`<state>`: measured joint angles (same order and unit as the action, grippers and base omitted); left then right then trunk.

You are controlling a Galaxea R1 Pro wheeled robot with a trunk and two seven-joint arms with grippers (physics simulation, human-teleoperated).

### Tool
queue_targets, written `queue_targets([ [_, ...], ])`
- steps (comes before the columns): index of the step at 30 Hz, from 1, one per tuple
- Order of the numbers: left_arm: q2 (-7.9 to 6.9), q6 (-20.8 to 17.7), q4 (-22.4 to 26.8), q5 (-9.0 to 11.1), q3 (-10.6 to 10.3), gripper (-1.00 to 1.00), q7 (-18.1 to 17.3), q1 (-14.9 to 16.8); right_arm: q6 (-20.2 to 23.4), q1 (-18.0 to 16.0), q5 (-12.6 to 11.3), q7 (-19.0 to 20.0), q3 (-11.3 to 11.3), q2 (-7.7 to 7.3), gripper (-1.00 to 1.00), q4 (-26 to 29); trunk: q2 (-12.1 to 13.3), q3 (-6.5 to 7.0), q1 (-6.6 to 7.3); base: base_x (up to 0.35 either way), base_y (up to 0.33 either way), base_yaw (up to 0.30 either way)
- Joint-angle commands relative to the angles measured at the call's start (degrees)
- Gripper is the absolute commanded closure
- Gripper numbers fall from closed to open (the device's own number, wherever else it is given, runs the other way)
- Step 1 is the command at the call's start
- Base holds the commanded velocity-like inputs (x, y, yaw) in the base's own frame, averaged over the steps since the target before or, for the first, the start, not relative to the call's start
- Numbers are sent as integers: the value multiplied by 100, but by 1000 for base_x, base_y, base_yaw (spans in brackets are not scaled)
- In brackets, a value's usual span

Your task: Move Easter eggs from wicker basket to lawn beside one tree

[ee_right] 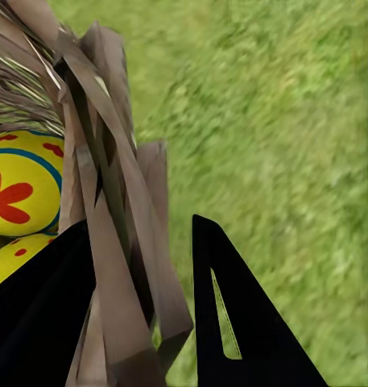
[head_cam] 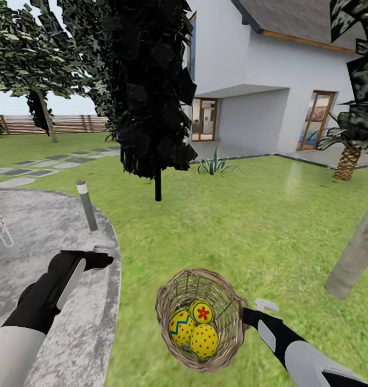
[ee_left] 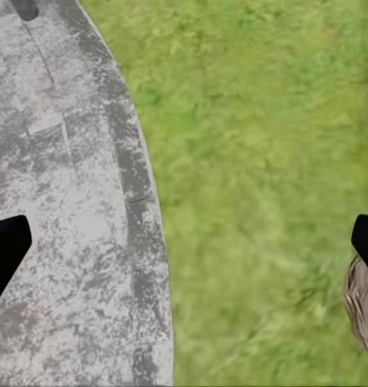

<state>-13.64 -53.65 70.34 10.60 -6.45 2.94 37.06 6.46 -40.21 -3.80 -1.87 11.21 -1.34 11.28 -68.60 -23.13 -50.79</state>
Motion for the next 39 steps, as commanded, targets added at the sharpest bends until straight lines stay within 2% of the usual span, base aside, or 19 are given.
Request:
queue_targets([
  [1, -10, -22, 6, 39, -8, -100, 31, 3, 30, -4, -59, -6, 22, 2, 100, 15, -4, -10, -3, 324, 0, -266],
  [23, -9, -22, 3, 39, -6, -100, 28, 3, 30, -4, -59, -6, 24, 2, 100, 15, -4, -82, -3, 324, 0, -264],
  [33, -7, -22, -2, 39, -5, -100, 29, 3, -21, -4, -48, -18, 18, 6, 100, 41, -4, -83, -3, 324, 0, -36],
  [39, -10, -22, -2, 39, 6, -100, 29, 3, -22, -4, -84, -15, 35, 2, 100, 36, -4, -49, -3, 324, 11, -193],
])
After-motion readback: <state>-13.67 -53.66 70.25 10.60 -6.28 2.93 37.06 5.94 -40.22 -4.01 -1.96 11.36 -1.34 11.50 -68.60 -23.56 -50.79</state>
